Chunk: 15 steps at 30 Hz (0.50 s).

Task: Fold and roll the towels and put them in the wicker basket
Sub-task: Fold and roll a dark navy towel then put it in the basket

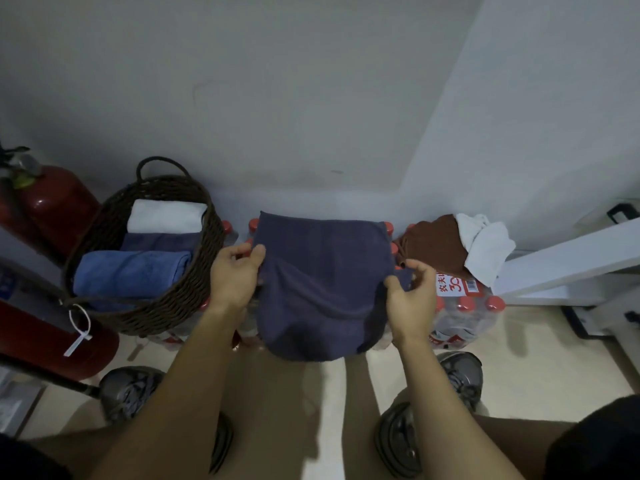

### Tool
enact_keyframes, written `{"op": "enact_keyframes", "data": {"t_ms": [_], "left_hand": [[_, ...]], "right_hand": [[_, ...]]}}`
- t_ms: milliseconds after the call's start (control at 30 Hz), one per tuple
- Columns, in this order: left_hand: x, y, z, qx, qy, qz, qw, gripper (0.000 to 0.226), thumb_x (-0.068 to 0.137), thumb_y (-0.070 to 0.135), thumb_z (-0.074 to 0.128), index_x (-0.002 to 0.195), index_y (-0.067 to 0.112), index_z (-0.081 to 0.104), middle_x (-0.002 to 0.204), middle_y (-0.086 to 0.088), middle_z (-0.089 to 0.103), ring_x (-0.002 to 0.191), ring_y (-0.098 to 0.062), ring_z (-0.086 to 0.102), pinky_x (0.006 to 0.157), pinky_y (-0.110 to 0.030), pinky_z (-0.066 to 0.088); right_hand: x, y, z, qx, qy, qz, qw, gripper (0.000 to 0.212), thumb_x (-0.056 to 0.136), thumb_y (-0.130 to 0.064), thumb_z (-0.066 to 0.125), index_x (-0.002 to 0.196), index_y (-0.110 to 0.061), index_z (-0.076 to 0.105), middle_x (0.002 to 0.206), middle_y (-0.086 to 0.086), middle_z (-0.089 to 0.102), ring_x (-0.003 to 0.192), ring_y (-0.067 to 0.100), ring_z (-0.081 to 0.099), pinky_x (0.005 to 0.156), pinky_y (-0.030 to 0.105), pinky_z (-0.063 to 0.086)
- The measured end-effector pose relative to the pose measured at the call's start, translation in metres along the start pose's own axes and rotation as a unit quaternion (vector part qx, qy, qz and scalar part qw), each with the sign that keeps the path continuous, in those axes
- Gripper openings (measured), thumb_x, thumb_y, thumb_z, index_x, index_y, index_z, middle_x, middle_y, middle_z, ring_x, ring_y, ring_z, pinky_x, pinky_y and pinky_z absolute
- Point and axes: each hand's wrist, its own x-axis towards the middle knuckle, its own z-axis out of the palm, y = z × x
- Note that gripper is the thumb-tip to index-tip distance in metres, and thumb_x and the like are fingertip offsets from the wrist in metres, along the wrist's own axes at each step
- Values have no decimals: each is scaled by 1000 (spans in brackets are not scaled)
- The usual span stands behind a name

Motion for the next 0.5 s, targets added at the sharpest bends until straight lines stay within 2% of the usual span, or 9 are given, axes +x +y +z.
{"op": "enact_keyframes", "data": {"t_ms": [67, 133, 167, 233, 300, 367, 433, 500], "left_hand": [[3, 4, 4, -37, -62, 6, 997, 36, 91, 21, 66, 123, 22, 51, 94, -2, 71, 85, -15, 70, 78, -31, 58], [4, -2, 6, 33, -96, 30, 994, 45, 91, 15, 65, 132, 20, 47, 108, -4, 66, 99, -17, 66, 89, -33, 54], [2, -9, 6, 74, -85, 57, 992, 44, 91, 10, 64, 131, 16, 48, 111, -6, 63, 101, -18, 63, 92, -35, 53], [-8, -27, 4, 131, -14, 152, 980, 28, 89, 4, 63, 116, 11, 56, 99, -10, 62, 88, -20, 61, 83, -38, 55], [-20, -48, 3, 196, 64, 238, 949, 14, 88, 7, 64, 100, 9, 57, 82, -11, 59, 72, -22, 58, 67, -39, 54], [-30, -67, 3, 219, 104, 203, 949, 16, 86, 16, 66, 97, 11, 55, 84, -8, 59, 73, -22, 57, 68, -39, 52], [-41, -88, 2, 219, 101, 151, 958, 23, 84, 20, 70, 98, 12, 53, 90, -6, 59, 80, -23, 59, 73, -38, 51], [-49, -108, -1, 221, 66, 121, 965, 29, 82, 15, 74, 102, 6, 55, 94, -9, 61, 86, -26, 60, 79, -40, 50]], "right_hand": [[13, -8, 1, -93, -54, 46, 993, 59, 81, -21, 70, 133, -17, 42, 131, 6, 42, 110, 22, 51, 94, 32, 44], [19, -10, 2, -246, -77, 102, 961, 72, 80, -30, 71, 140, -16, 34, 139, 18, 31, 119, 39, 45, 101, 43, 42], [18, -9, 3, -294, -70, 92, 949, 69, 79, -31, 72, 137, -16, 37, 138, 19, 32, 121, 41, 43, 102, 46, 42], [10, -7, 11, -283, -50, 0, 958, 47, 79, -23, 71, 123, -16, 53, 129, 15, 45, 116, 34, 49, 99, 40, 45], [-2, -5, 24, -217, -79, -78, 970, 19, 80, -13, 68, 98, -19, 65, 108, 7, 62, 94, 20, 62, 86, 26, 49], [-15, -2, 41, -184, -147, -106, 966, 14, 79, -12, 67, 83, -25, 65, 89, 0, 66, 74, 9, 62, 75, 20, 50], [-28, 7, 54, -190, -200, -129, 953, 16, 79, -14, 68, 79, -29, 63, 82, -5, 62, 68, 6, 58, 71, 20, 47], [-41, 19, 60, -177, -229, -141, 947, 17, 79, -9, 69, 85, -26, 65, 84, -5, 58, 68, 4, 55, 71, 18, 46]]}}
